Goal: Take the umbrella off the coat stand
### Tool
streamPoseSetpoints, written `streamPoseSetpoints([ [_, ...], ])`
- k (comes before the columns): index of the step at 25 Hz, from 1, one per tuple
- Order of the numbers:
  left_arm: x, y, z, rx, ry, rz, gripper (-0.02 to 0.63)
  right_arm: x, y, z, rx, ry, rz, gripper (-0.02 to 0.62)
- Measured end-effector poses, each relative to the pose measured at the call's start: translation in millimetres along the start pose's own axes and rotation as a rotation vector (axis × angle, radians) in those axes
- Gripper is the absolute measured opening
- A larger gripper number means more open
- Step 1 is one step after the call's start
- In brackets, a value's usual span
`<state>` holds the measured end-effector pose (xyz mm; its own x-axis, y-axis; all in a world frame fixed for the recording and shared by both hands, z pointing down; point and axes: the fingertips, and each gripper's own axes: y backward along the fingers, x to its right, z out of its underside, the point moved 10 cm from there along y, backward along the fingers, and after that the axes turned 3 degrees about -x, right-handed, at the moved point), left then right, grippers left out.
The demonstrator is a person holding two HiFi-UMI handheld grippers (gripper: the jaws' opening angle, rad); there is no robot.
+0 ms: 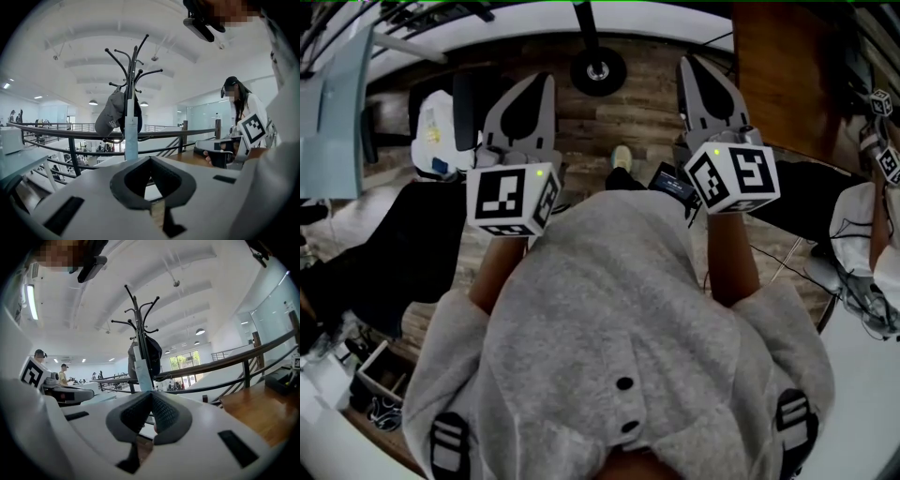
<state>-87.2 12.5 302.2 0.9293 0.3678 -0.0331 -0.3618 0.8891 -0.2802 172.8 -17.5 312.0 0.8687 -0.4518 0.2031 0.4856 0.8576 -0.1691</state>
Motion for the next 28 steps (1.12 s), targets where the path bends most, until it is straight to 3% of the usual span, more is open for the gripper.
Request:
streamPoseSetpoints([
  [12,-31.1,-41.0,-11.1,0.004,0.008,-0.027,0.014,13.4,-50.3,-15.9,-0.005,0.019,-0.017,0.009],
  [28,-25.8,-80.2,-21.2,0.022,0.001,-0.054,0.014,35.2,-81.1,-27.8,-0.004,0.046,-0.093,0.009],
])
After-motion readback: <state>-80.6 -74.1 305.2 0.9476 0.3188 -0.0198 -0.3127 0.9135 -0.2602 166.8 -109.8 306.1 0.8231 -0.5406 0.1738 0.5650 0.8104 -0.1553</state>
